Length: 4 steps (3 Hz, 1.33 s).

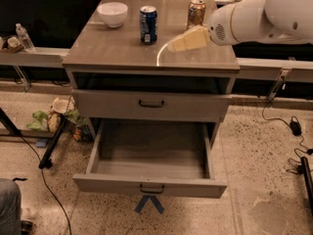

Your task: Place pepsi can into middle drawer

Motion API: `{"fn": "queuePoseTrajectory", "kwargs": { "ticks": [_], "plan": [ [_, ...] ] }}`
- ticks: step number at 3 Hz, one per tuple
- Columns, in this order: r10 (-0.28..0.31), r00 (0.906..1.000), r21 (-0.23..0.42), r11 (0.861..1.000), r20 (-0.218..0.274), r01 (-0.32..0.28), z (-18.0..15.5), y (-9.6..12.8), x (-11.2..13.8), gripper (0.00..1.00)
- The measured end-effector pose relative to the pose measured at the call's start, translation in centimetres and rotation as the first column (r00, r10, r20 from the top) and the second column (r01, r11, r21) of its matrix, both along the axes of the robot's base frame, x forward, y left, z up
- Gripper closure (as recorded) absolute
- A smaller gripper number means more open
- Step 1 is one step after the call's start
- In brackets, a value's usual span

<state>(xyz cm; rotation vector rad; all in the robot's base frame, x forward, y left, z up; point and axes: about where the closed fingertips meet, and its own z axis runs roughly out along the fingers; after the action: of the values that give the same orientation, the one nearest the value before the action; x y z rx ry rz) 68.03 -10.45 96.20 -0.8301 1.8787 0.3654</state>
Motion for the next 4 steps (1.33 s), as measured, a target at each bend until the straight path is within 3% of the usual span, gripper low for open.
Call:
{"fn": "queuePoseTrajectory", "kwargs": {
  "ticks": [1, 2, 3, 4],
  "plan": [
    [0.018, 0.9998, 0.109, 0.994, 0.002, -0.018, -2.1, 3.4, 4.6, 0.0],
    [0.027, 0.9996, 0.15, 0.988, 0.009, -0.028, -4.8, 6.7, 8.6, 0.0],
    [0.027, 0.9996, 0.15, 0.988, 0.009, -0.028, -4.8, 6.7, 8.6, 0.0],
    [0.053, 0.9981, 0.147, 0.987, 0.032, -0.057, -5.1, 8.5, 10.3, 0.0]
  ]
}}
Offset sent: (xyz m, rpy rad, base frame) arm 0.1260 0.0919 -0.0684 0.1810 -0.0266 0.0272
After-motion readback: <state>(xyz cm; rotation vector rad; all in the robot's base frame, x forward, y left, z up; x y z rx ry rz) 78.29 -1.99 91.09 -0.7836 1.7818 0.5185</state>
